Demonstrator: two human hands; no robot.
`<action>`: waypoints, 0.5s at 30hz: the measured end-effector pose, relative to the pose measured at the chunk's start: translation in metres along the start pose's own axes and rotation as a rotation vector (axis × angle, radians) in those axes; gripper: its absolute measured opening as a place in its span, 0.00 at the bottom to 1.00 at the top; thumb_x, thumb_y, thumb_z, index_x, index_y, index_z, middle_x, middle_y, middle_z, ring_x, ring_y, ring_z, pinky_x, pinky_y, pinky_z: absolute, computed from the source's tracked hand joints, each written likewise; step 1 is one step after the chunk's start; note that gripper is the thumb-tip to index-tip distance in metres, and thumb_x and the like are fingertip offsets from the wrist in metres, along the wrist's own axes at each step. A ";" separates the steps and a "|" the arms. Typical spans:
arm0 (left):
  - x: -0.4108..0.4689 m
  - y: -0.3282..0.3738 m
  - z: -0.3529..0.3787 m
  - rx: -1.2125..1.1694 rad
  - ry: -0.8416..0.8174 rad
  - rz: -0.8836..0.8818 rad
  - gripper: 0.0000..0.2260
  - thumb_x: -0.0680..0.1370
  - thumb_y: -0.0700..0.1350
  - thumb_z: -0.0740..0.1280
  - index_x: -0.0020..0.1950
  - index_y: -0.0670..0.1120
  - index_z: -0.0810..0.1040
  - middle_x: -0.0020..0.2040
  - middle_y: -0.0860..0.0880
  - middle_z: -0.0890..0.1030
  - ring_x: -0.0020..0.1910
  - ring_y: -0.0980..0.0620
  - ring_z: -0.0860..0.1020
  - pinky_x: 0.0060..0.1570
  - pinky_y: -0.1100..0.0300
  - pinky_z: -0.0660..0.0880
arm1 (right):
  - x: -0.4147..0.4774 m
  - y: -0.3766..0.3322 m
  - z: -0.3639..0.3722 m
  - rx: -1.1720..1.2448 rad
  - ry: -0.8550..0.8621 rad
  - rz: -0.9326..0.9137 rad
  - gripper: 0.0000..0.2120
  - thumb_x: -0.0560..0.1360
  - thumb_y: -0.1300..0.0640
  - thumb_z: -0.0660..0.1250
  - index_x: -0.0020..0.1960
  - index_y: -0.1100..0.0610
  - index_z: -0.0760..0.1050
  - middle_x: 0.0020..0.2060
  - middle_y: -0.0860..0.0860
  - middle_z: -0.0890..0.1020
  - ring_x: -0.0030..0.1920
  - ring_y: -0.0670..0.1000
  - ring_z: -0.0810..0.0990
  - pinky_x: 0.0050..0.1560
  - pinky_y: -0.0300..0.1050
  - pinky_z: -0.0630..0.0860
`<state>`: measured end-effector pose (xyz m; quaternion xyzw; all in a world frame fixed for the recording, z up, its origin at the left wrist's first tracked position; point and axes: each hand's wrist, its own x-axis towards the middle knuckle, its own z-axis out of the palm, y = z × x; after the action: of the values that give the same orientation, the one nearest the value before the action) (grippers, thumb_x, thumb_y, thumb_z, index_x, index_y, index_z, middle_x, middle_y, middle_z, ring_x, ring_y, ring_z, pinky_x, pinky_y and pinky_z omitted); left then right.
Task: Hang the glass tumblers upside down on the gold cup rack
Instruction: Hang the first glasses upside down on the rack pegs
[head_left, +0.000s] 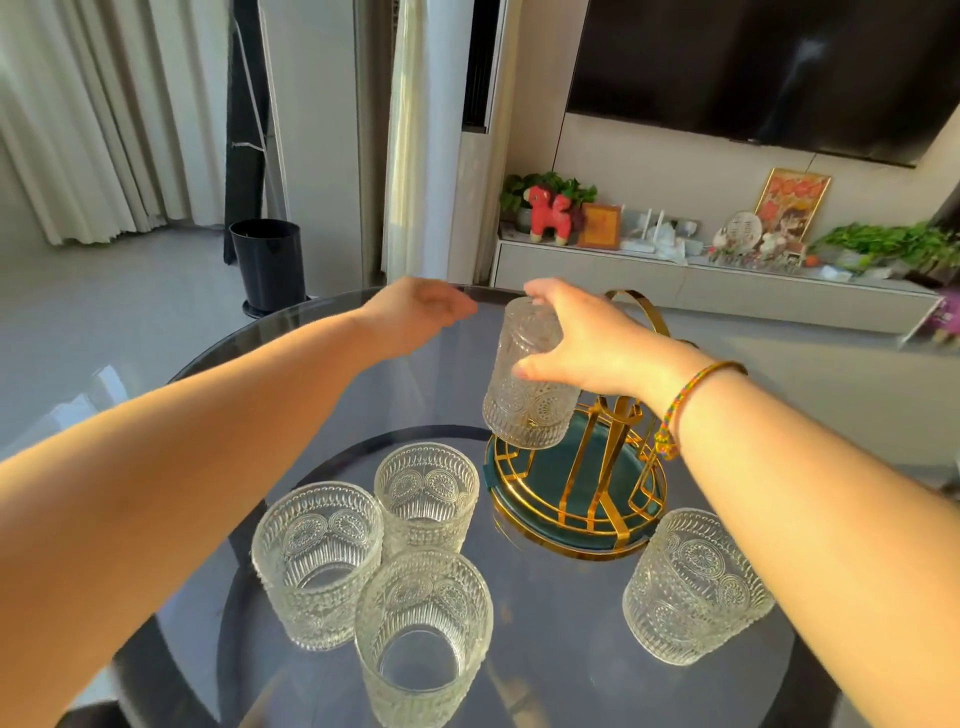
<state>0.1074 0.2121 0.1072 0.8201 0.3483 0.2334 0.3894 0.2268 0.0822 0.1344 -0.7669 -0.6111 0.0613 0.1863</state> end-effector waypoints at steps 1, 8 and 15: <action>-0.005 -0.004 -0.001 0.040 0.004 -0.012 0.09 0.76 0.49 0.60 0.53 0.54 0.77 0.48 0.54 0.75 0.40 0.61 0.65 0.28 0.72 0.66 | -0.001 0.000 0.005 0.006 -0.002 0.009 0.39 0.65 0.52 0.71 0.69 0.54 0.54 0.70 0.54 0.64 0.69 0.56 0.60 0.67 0.50 0.61; -0.044 -0.035 -0.013 0.179 0.049 0.063 0.10 0.76 0.43 0.60 0.54 0.49 0.78 0.48 0.57 0.75 0.48 0.58 0.73 0.44 0.72 0.65 | -0.003 0.006 0.025 -0.008 -0.043 0.072 0.38 0.67 0.52 0.69 0.70 0.52 0.53 0.70 0.54 0.63 0.70 0.57 0.56 0.66 0.51 0.60; -0.093 -0.079 -0.025 0.109 0.206 0.029 0.10 0.76 0.39 0.60 0.52 0.47 0.79 0.49 0.54 0.78 0.41 0.62 0.76 0.42 0.71 0.69 | -0.002 0.007 0.028 -0.053 -0.028 0.069 0.35 0.67 0.52 0.68 0.69 0.54 0.56 0.69 0.55 0.64 0.69 0.57 0.59 0.64 0.51 0.63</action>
<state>-0.0003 0.1895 0.0479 0.8167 0.3866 0.3030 0.3029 0.2237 0.0848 0.1056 -0.7913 -0.5882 0.0623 0.1551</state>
